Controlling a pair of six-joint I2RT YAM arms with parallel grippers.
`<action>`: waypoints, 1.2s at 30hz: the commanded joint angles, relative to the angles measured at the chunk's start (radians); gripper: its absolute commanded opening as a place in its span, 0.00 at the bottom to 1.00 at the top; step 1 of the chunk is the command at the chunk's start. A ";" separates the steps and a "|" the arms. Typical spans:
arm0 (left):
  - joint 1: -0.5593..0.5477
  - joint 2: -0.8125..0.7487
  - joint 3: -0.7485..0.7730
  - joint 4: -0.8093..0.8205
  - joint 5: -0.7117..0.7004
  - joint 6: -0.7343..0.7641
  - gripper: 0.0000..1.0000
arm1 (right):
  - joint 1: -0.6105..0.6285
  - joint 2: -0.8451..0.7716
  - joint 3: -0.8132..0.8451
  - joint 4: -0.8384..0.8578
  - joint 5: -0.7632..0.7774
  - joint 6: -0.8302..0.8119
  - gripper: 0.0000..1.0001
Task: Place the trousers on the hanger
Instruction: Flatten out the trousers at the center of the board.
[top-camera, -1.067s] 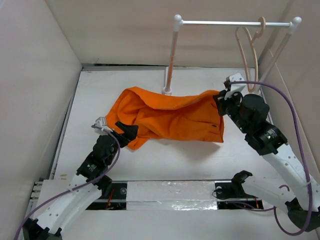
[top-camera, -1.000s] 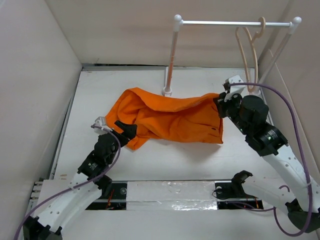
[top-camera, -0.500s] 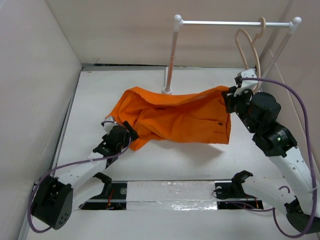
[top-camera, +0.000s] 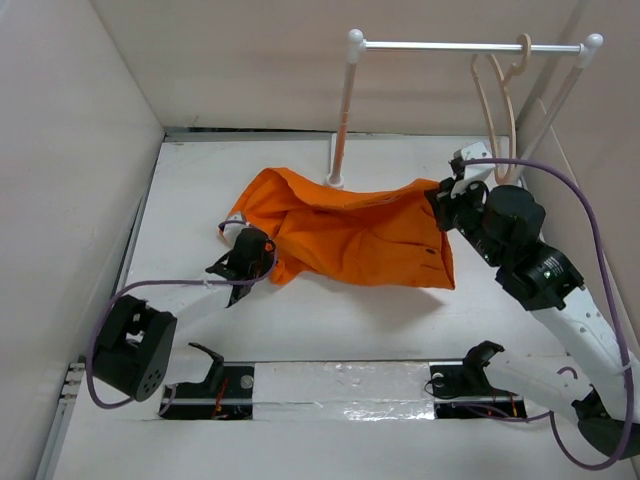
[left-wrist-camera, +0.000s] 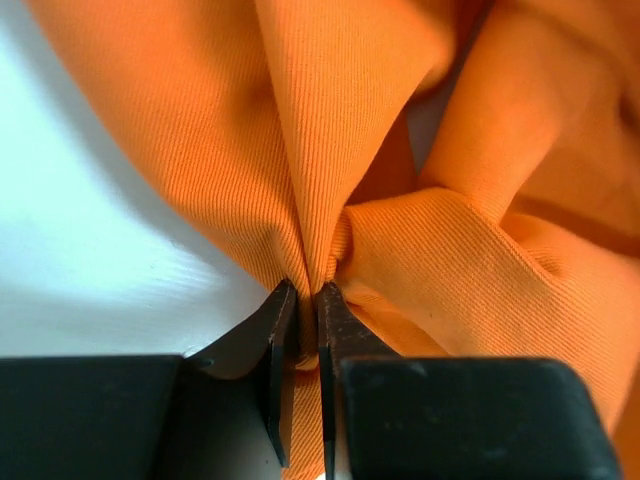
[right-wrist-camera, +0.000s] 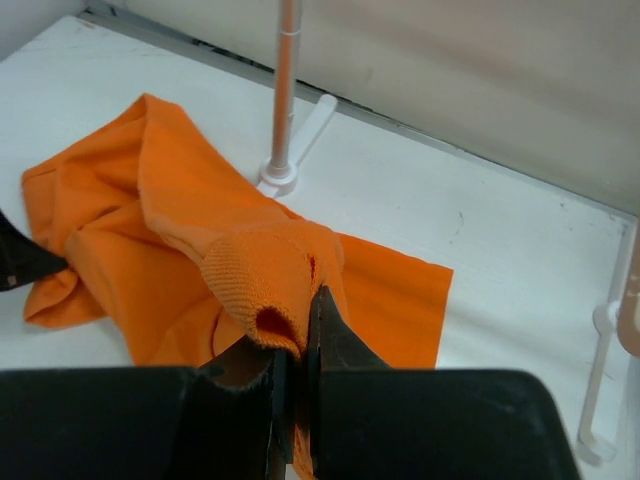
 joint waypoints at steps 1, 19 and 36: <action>0.020 -0.115 0.082 -0.025 -0.074 -0.034 0.00 | 0.046 -0.017 0.041 0.091 0.035 -0.004 0.00; 0.405 -0.306 0.951 -0.533 -0.015 0.288 0.00 | 0.298 0.197 0.895 -0.267 -0.278 0.050 0.00; 0.338 -0.178 0.386 -0.215 0.210 0.124 0.73 | 0.226 0.201 0.625 -0.176 0.061 -0.027 0.00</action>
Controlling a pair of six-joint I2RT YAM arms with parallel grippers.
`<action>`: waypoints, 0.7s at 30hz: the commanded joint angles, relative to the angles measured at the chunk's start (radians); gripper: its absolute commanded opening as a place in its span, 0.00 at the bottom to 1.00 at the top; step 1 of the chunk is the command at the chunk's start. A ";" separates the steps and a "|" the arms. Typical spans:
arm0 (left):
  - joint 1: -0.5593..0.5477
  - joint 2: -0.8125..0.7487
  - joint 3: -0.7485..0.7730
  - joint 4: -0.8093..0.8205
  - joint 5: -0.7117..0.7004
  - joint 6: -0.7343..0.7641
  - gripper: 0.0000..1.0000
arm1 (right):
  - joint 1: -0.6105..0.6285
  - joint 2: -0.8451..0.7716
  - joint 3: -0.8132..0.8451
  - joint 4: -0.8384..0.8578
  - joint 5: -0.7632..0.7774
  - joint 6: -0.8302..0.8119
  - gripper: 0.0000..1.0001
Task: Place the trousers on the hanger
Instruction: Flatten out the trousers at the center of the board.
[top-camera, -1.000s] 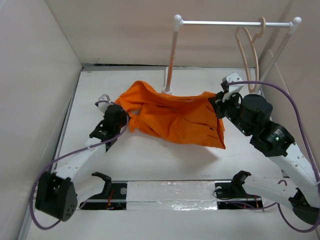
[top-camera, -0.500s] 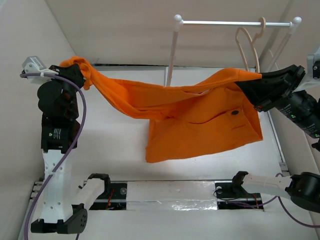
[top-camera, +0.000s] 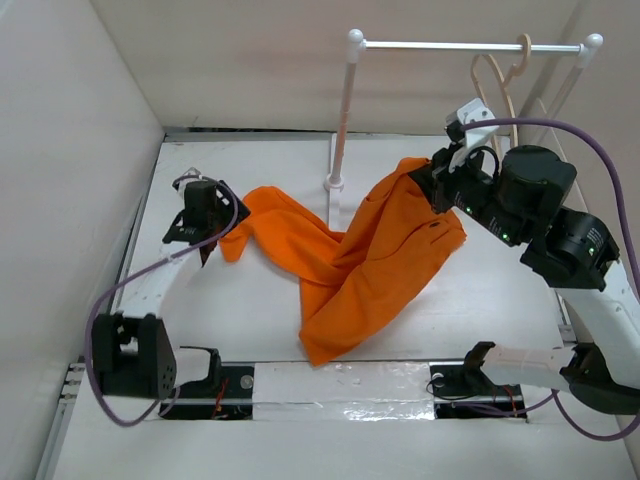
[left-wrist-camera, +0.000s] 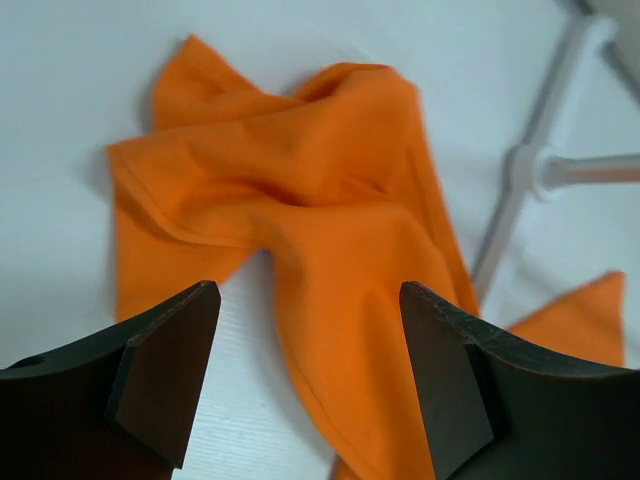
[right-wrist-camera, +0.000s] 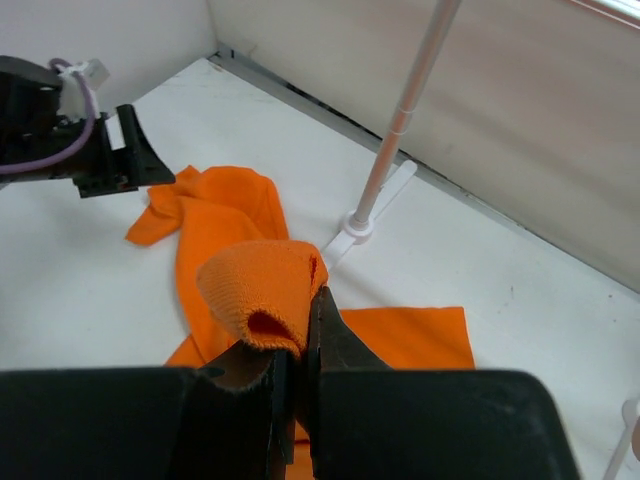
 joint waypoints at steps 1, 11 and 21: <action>-0.058 -0.210 -0.010 0.140 0.001 -0.038 0.70 | -0.017 -0.039 0.037 0.142 0.046 -0.027 0.00; -0.453 -0.500 -0.478 0.240 -0.028 -0.119 0.00 | -0.129 -0.037 0.026 0.162 0.016 -0.031 0.00; -0.676 -0.130 -0.498 0.395 -0.058 -0.152 0.54 | -0.184 -0.022 0.075 0.117 -0.029 -0.029 0.00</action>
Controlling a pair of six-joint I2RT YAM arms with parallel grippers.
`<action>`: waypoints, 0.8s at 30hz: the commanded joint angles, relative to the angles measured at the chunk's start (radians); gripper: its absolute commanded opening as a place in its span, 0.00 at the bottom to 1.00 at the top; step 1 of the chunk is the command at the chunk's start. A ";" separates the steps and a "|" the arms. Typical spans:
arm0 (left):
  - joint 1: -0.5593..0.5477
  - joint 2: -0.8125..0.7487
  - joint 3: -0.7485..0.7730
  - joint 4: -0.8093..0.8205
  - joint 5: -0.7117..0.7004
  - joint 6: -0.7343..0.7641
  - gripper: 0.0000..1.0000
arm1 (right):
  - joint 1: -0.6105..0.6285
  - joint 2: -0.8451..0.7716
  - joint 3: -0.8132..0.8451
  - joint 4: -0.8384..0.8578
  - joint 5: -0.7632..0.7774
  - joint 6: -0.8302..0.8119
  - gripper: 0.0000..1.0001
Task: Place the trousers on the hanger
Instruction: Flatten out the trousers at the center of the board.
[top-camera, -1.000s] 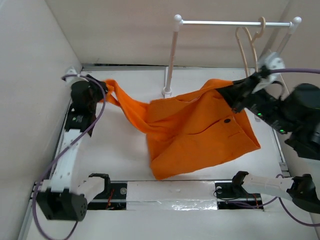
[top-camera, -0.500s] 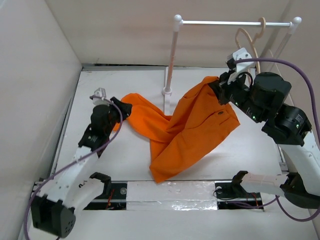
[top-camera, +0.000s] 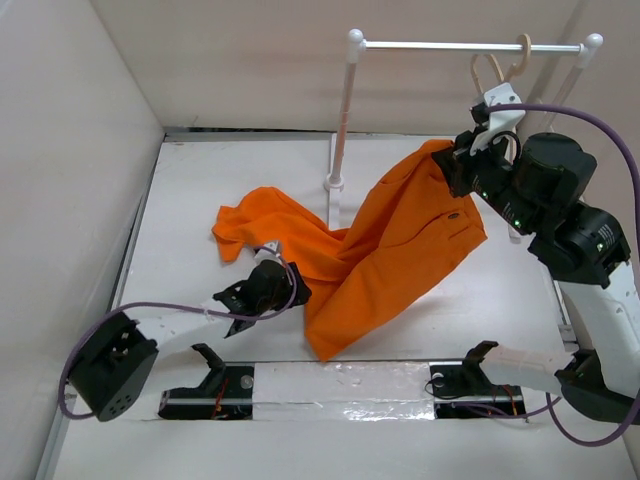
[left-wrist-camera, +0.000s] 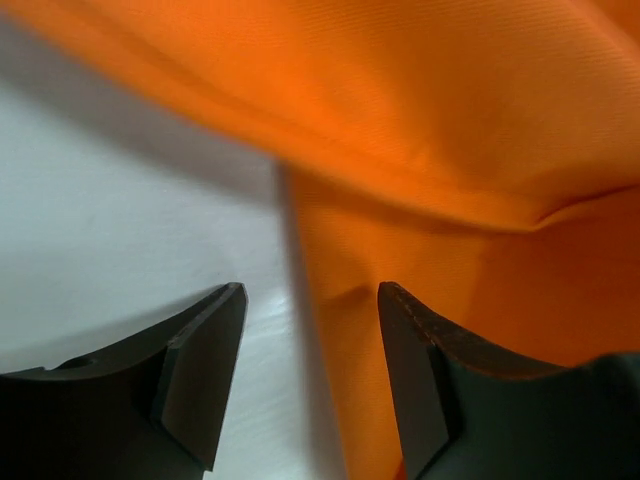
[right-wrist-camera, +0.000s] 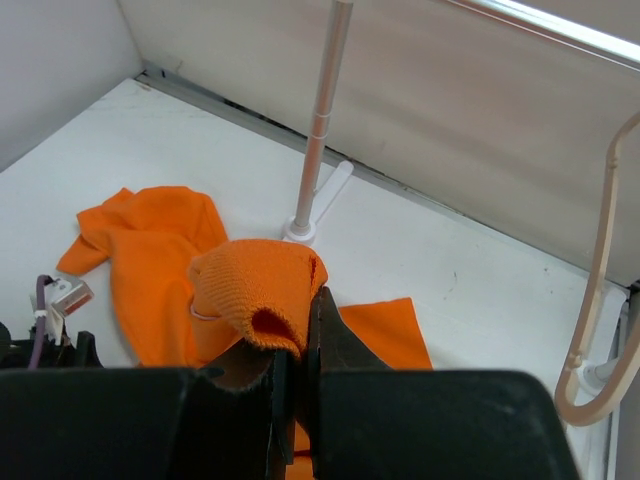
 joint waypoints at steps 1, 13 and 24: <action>-0.020 0.090 0.029 0.130 -0.024 -0.017 0.55 | -0.014 -0.020 0.054 0.111 -0.018 -0.008 0.00; -0.056 -0.058 0.205 -0.095 -0.184 0.021 0.00 | -0.113 -0.057 -0.010 0.126 -0.021 -0.011 0.00; 0.167 -0.487 0.829 -0.758 -0.361 0.257 0.00 | -0.270 -0.292 -0.373 0.221 0.070 0.156 0.00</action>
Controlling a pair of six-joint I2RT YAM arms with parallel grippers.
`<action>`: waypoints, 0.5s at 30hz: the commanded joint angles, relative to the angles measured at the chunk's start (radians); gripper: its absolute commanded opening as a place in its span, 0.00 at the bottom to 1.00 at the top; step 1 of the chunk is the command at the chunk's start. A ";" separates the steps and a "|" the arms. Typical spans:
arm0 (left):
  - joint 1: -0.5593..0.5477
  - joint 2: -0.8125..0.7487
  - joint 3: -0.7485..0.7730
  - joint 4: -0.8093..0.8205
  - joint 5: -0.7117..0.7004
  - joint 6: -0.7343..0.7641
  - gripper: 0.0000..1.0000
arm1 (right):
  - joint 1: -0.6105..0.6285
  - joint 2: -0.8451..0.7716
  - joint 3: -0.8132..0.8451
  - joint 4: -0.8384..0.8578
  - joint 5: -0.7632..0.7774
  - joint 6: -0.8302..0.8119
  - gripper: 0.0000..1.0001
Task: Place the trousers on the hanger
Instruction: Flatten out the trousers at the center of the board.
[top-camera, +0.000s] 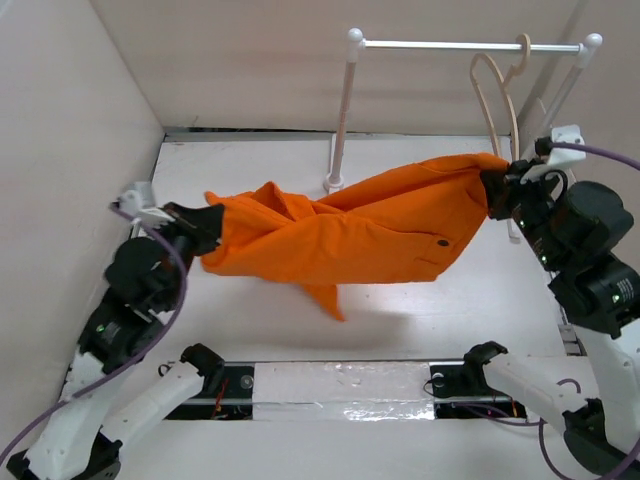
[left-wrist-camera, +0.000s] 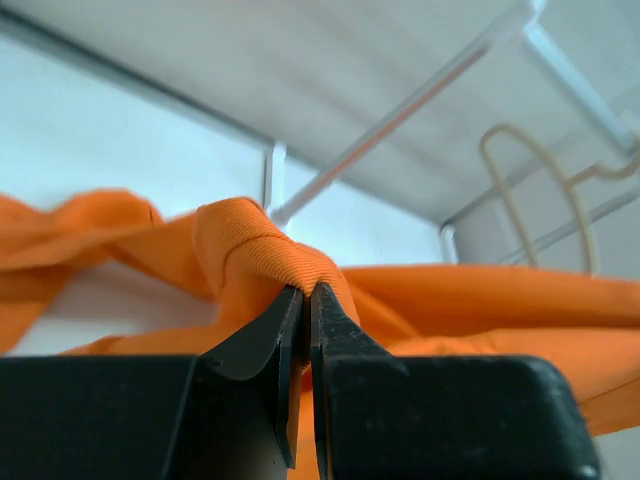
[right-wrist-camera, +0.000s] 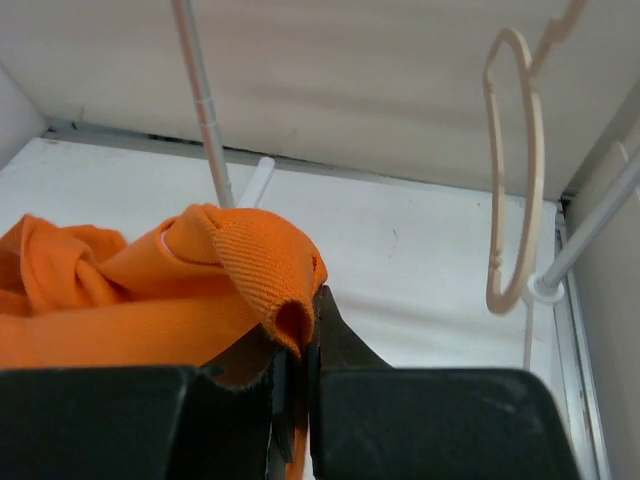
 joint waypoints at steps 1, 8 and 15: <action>0.007 -0.002 0.154 -0.219 -0.108 0.104 0.00 | -0.041 -0.064 -0.146 0.146 0.088 0.075 0.00; 0.007 -0.008 0.121 -0.293 -0.076 0.130 0.00 | -0.166 -0.058 -0.456 0.253 0.217 0.162 0.00; 0.007 0.044 -0.212 -0.068 0.212 0.069 0.00 | -0.386 0.044 -0.487 0.331 0.252 0.167 0.00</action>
